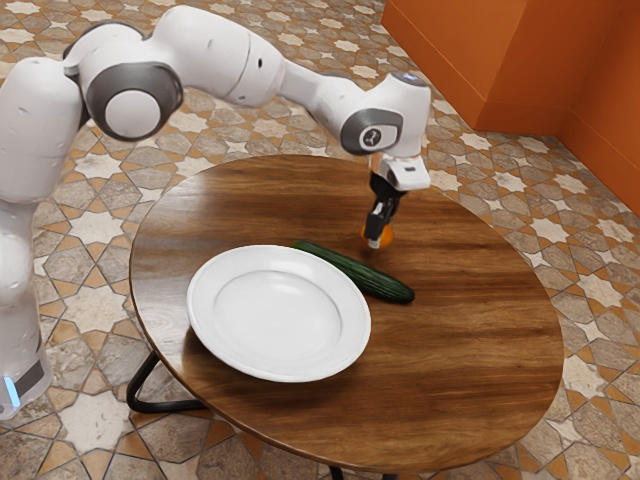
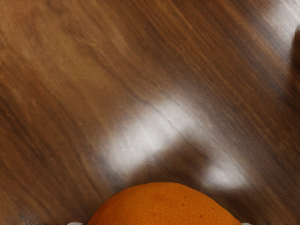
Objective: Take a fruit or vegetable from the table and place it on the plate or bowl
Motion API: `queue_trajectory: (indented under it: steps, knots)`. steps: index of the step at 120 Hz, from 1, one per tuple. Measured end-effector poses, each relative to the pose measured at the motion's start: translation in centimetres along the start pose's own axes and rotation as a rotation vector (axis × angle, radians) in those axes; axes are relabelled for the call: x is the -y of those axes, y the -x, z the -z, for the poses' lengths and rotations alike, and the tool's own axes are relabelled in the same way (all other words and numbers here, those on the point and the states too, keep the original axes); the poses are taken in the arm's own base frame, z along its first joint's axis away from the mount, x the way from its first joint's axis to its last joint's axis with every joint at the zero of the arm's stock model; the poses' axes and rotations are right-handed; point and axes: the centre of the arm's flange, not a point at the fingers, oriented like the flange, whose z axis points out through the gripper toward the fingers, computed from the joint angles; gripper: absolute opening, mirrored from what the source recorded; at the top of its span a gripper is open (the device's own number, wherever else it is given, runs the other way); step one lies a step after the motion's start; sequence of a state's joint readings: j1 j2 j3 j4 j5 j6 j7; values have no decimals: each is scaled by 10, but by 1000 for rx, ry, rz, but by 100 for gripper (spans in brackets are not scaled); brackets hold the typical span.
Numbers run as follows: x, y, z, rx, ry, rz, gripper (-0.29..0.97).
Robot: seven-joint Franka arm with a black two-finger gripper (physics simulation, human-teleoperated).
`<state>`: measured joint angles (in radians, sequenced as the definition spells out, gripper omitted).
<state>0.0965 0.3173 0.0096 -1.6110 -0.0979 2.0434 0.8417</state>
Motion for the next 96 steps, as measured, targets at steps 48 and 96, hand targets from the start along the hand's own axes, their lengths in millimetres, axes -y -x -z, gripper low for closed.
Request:
queue_trajectory:
  steps: [48, 96]
  knots:
    - [-336, -95, 71, 4, 88, -483, 31]
    - [-224, -13, 70, 44, 30, -156, 31]
